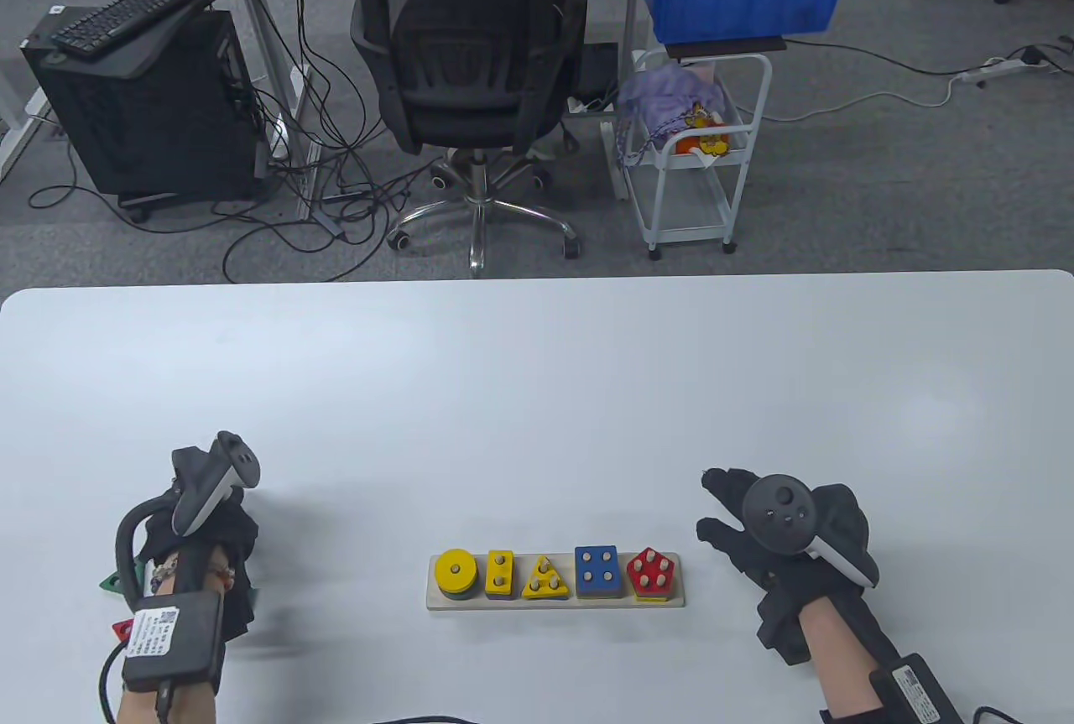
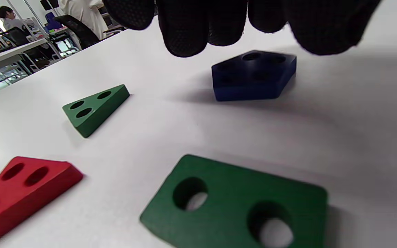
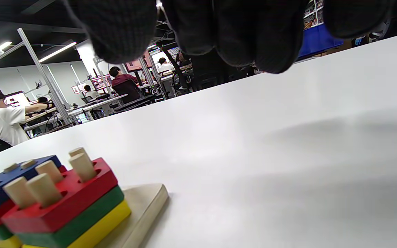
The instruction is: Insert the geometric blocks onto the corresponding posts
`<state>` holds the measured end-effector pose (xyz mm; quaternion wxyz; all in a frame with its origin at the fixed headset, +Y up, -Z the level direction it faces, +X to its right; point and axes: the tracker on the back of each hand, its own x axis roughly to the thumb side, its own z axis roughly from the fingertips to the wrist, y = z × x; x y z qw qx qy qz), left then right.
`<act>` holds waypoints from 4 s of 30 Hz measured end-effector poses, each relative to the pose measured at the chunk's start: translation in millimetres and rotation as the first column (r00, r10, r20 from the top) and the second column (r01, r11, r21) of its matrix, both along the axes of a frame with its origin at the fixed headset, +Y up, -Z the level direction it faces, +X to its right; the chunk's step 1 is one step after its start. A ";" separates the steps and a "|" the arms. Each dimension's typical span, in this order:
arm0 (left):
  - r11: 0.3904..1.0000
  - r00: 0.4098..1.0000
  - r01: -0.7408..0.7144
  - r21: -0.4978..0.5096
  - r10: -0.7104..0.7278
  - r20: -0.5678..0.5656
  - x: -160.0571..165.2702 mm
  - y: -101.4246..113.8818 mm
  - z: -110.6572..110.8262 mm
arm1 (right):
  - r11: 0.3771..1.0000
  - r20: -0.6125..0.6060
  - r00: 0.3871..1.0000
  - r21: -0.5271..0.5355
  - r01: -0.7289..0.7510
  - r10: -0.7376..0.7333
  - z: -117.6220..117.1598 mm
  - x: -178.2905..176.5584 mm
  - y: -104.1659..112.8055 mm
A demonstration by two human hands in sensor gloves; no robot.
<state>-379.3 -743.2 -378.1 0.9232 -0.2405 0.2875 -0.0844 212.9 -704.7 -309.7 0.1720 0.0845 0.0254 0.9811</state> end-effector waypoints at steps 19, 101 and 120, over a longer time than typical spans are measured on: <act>0.983 0.981 -0.125 0.132 0.103 0.162 32.7 9.1 -1.4 | 1.000 -0.032 0.999 0.011 -0.004 0.004 1.3 -8.2 1.2; 0.881 0.948 -0.276 0.383 0.184 0.259 33.2 46.3 84.8 | 0.988 -0.182 0.975 -0.057 -0.143 0.131 11.9 -47.2 -6.1; 0.996 0.998 0.063 0.066 -0.063 -0.005 27.6 3.6 86.7 | 0.985 -0.035 0.990 -0.104 -0.139 0.136 3.7 -11.8 -4.5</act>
